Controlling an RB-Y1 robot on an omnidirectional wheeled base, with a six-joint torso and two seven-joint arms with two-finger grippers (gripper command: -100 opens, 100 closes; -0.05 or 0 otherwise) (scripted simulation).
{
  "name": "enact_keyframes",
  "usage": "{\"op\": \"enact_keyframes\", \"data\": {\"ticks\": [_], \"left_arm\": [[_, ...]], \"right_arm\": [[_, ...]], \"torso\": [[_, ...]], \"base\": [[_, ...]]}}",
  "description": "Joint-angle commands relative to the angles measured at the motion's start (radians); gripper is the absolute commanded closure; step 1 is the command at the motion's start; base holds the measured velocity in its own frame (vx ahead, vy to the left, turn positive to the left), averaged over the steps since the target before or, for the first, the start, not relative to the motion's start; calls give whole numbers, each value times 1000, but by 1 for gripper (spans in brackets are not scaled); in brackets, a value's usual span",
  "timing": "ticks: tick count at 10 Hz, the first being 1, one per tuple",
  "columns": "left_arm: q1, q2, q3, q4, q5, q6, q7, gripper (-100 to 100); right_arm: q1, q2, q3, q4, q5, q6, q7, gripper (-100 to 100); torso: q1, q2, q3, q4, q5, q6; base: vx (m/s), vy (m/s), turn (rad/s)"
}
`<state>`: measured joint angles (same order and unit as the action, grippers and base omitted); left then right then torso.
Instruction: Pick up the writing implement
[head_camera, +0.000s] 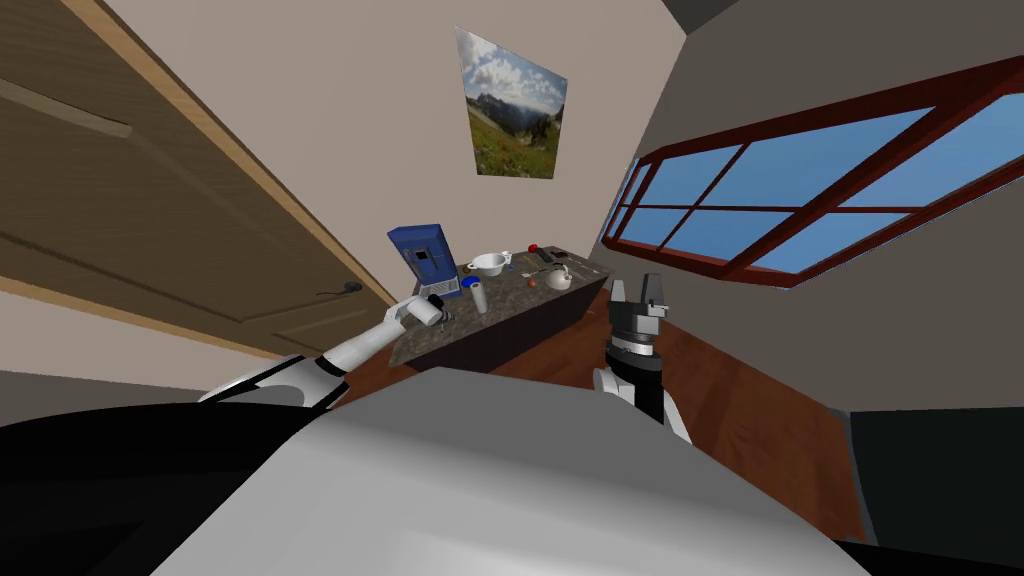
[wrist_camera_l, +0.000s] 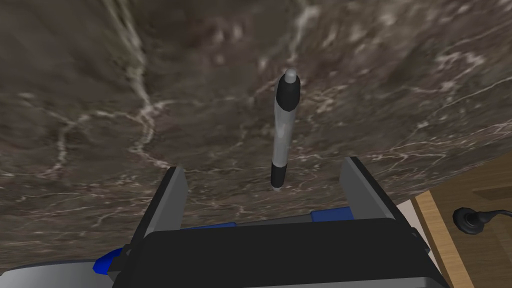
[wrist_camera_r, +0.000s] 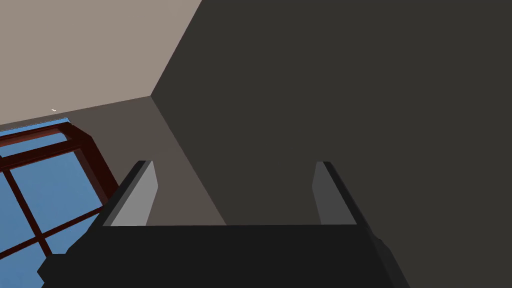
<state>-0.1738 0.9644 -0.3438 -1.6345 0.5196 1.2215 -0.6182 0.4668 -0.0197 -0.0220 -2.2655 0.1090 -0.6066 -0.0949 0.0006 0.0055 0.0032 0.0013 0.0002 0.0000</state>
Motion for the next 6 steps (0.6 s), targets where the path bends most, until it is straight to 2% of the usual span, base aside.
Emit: {"op": "enact_keyframes", "data": {"ticks": [1, 4, 5, 6], "left_arm": [[-4, 5, 19, 50, 13, -19, -5, -100], [-8, 6, 30, 102, 20, -34, -9, -100], [-12, 7, 41, 140, 27, -50, -14, -100], [-16, 5, 34, 123, 24, -38, -12, -100]], "right_arm": [[0, 0, 0, 0, 0, 0, 0, 0], [0, 0, 0, 0, 0, 0, 0, 0], [0, 0, 0, 0, 0, 0, 0, 0], [0, 0, 0, 0, 0, 0, 0, 0]], "torso": [[0, 0, 0, 0, 0, 0], [-1, 0, 0, 0, 0, 0], [0, -2, -1, 0, 0, -1], [-1, -2, -1, 0, 0, 0]], "base": [[-121, -1, -307], [-74, -11, -122], [-59, -17, -184], [-32, -6, -51]]}}
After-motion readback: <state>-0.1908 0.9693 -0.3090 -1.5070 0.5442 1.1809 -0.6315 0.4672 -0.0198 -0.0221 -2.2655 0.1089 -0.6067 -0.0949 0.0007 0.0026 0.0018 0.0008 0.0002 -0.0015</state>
